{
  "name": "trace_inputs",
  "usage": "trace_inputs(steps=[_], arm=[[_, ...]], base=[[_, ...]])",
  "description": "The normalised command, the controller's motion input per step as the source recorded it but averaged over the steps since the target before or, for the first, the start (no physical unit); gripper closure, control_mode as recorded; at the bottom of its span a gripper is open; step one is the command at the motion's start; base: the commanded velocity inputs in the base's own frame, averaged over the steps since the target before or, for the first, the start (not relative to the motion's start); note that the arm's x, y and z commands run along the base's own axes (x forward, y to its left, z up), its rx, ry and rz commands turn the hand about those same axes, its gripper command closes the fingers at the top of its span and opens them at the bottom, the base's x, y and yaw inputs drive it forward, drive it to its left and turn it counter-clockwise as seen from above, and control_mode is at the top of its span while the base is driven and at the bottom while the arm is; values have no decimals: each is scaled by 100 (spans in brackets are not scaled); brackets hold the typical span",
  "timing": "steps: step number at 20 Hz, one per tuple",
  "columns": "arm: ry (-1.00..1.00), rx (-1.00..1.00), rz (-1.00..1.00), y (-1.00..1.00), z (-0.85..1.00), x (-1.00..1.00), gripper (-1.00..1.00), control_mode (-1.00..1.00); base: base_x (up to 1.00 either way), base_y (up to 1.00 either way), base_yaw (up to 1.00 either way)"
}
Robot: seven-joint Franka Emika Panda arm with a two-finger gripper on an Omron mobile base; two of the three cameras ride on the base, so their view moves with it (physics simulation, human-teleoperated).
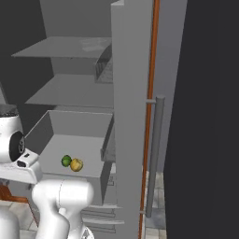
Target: Place the avocado and squash inside the fridge drawer. Close the drawer after placing the vegetables.
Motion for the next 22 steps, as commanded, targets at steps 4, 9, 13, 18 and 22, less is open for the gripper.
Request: trace_inputs(steps=[4,9,13,18,22], arm=[[0,0,0,0,-64,38,-100,-100],[-2,0,0,0,-64,54,-100,-100],[-10,0,4,0,-52,49,-100,-100],[-12,0,5,0,-46,44,-100,-100],[-11,4,7,0,-49,50,-100,-100]], base=[[0,0,0],[0,0,0],[0,0,0],[0,0,0],[0,0,0]])
